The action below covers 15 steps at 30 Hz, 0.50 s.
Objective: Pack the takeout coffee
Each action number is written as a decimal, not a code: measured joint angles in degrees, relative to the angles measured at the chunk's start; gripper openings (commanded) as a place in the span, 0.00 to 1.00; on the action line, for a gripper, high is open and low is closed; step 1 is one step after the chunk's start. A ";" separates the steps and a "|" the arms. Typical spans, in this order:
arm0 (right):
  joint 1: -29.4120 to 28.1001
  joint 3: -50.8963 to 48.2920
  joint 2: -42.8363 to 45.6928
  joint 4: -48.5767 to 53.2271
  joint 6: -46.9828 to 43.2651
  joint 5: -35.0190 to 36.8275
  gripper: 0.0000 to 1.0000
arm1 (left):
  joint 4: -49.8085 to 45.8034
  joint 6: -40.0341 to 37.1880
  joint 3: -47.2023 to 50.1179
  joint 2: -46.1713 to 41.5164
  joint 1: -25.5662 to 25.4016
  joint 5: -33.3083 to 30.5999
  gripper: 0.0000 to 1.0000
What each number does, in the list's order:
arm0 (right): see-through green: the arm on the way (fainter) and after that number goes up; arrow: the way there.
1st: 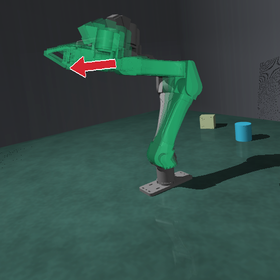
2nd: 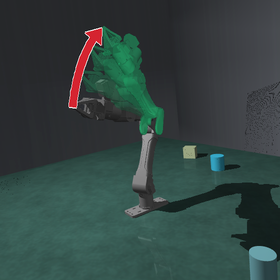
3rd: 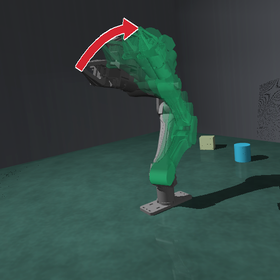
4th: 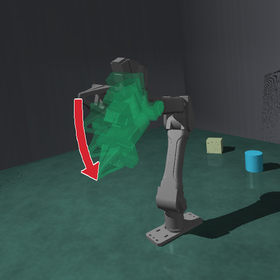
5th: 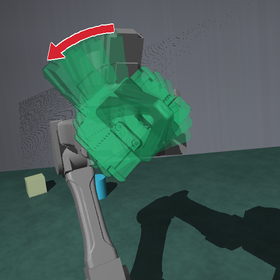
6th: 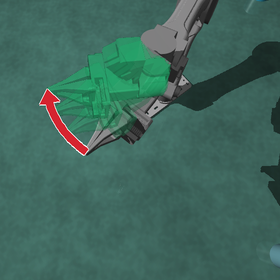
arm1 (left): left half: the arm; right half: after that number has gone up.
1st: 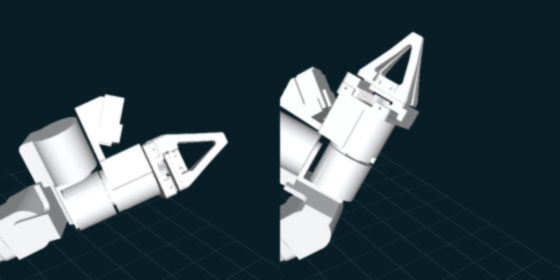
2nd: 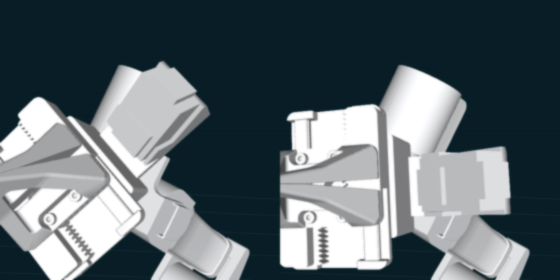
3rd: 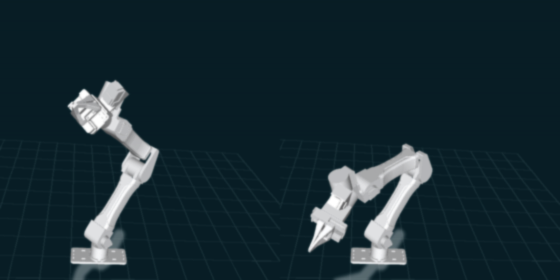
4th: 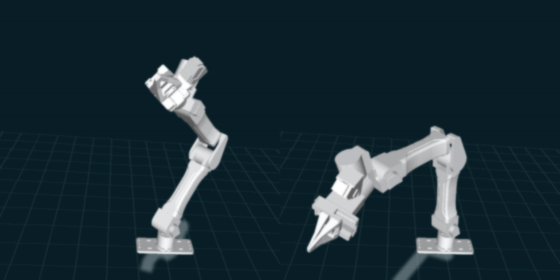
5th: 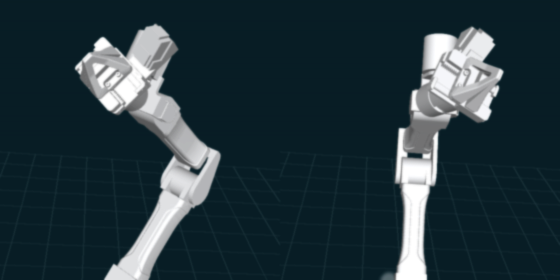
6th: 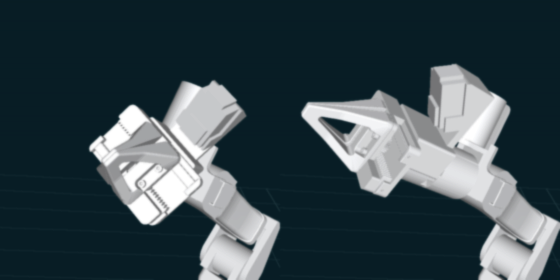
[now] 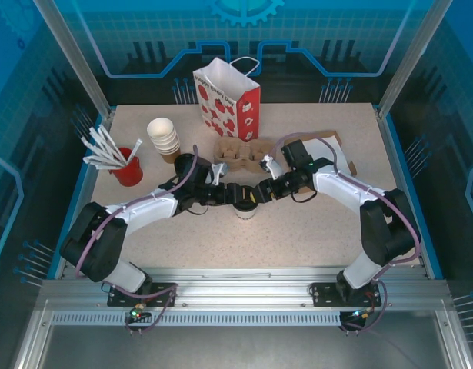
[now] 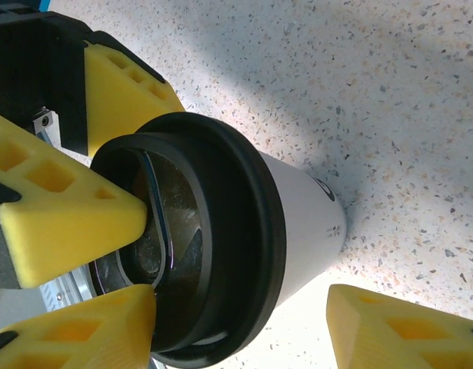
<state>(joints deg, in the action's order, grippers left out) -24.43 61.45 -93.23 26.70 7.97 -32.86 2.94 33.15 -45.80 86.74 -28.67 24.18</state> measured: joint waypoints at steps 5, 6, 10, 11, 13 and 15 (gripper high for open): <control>0.22 -1.38 0.04 -2.82 1.01 -1.49 0.58 | 4.59 1.33 2.54 -0.13 1.14 2.03 0.61; 0.22 -1.38 0.04 -2.86 1.09 -1.55 0.58 | 5.03 1.49 2.71 -0.13 1.25 2.32 0.62; 0.22 -1.33 0.61 -2.73 1.44 -1.16 0.61 | 5.16 2.51 2.78 -0.13 1.33 2.69 0.68; 0.22 -1.29 0.83 -2.56 1.66 -0.70 0.62 | 4.94 2.86 2.73 -0.13 1.36 2.69 0.70; 0.22 -1.14 1.20 -2.08 2.19 -0.07 0.65 | 4.20 2.99 2.27 -0.13 1.36 2.69 0.73; 0.22 -1.03 1.64 -1.53 2.62 0.76 0.67 | 3.28 2.99 1.55 -0.13 1.36 2.67 0.74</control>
<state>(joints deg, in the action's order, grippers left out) -24.21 60.42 -91.59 25.17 10.59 -32.10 6.22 36.14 -44.25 86.61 -27.31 26.85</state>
